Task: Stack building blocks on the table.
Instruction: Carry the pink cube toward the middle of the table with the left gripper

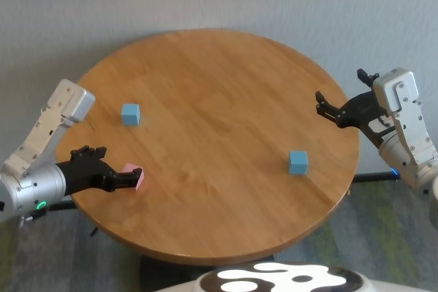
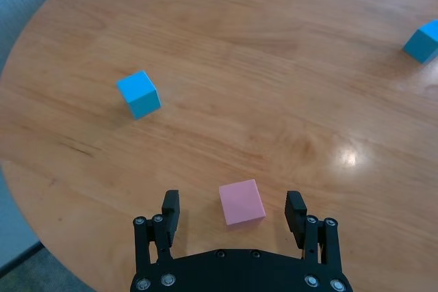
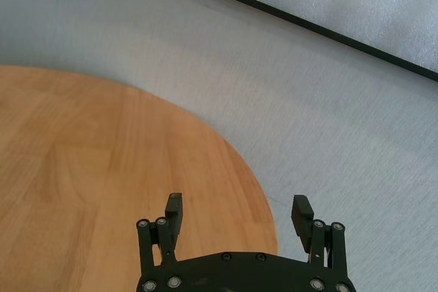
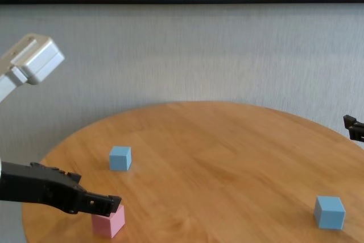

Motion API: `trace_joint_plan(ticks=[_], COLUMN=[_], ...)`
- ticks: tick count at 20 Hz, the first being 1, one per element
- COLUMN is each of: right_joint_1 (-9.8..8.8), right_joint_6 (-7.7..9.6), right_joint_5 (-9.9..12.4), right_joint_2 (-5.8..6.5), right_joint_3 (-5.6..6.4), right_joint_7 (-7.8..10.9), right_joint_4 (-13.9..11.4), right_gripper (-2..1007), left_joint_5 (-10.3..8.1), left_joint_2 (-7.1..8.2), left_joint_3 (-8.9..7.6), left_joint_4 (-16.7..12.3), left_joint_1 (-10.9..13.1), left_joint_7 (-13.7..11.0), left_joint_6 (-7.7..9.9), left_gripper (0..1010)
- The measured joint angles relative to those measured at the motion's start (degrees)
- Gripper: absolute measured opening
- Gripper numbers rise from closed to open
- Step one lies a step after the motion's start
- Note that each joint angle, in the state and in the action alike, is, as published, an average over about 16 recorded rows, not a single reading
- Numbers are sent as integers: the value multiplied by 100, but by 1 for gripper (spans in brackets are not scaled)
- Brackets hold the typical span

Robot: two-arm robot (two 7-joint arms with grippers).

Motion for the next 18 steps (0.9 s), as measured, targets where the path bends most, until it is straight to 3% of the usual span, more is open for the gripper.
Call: trace_joint_plan(ticks=[18], right_joint_1=[0], right_joint_6=[0], right_joint_5=[0], right_joint_2=[0], right_joint_3=[0], right_joint_7=[0], right_joint_4=[0], right_gripper=[1005], left_joint_5=[275], left_joint_2=[-294], left_joint_3=[96], left_joint_4=[406], left_joint_1=[-256], left_joint_7=[-289], left_joint_6=[173], left_gripper=[1001])
